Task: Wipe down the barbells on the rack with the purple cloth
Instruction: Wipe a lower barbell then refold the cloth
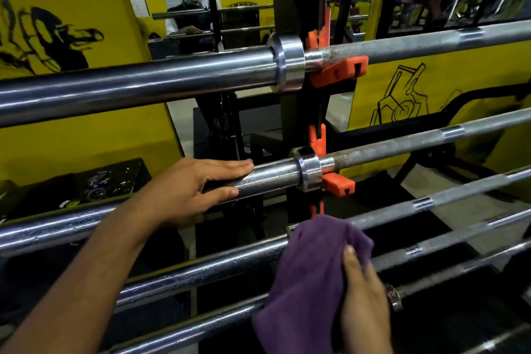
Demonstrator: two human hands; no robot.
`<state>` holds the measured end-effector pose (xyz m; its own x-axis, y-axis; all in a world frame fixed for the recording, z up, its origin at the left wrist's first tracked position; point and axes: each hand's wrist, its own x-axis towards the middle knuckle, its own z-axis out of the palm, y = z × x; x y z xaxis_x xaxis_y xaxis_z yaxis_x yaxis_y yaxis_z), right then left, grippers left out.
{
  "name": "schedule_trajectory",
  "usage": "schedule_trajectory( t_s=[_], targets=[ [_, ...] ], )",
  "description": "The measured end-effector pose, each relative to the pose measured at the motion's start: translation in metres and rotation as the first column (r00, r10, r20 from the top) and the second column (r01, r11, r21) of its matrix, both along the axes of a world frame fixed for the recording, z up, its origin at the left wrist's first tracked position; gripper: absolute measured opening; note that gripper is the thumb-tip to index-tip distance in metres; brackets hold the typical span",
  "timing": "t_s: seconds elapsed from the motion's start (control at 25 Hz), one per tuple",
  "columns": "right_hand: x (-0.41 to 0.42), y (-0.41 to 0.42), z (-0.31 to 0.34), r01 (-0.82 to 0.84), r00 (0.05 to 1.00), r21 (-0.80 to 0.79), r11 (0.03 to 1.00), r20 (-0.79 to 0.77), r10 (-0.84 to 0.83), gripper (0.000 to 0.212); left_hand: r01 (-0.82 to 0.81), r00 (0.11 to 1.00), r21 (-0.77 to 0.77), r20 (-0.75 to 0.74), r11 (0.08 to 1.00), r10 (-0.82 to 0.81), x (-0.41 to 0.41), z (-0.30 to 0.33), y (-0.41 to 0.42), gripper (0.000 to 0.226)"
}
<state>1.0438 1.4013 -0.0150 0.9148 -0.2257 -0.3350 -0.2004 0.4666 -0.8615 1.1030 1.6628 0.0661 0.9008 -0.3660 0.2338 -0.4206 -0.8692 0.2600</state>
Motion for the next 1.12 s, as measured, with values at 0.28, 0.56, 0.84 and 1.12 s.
schedule_trajectory(
  t_s=[0.28,0.56,0.84,1.12],
  targets=[
    [0.040,0.067,0.008,0.079,0.974,0.235,0.969,0.189,-0.125,0.020,0.014,1.000,0.016,-0.001,1.000,-0.014,0.001,0.000,0.000,0.051],
    [0.054,0.046,0.010,0.010,0.992,0.420,0.908,0.108,-0.060,0.021,0.038,0.999,-0.012,-0.015,0.999,-0.038,0.003,-0.001,0.004,0.051],
    [0.034,0.045,0.005,0.094,0.940,0.213,0.973,0.303,-0.157,0.024,0.033,0.999,-0.021,-0.007,0.999,-0.033,0.001,0.002,0.002,0.049],
    [0.074,-0.002,0.065,0.421,0.727,-0.742,0.521,0.620,0.295,0.027,0.025,1.000,-0.019,0.001,1.000,-0.025,-0.001,0.002,0.001,0.046]
  ],
)
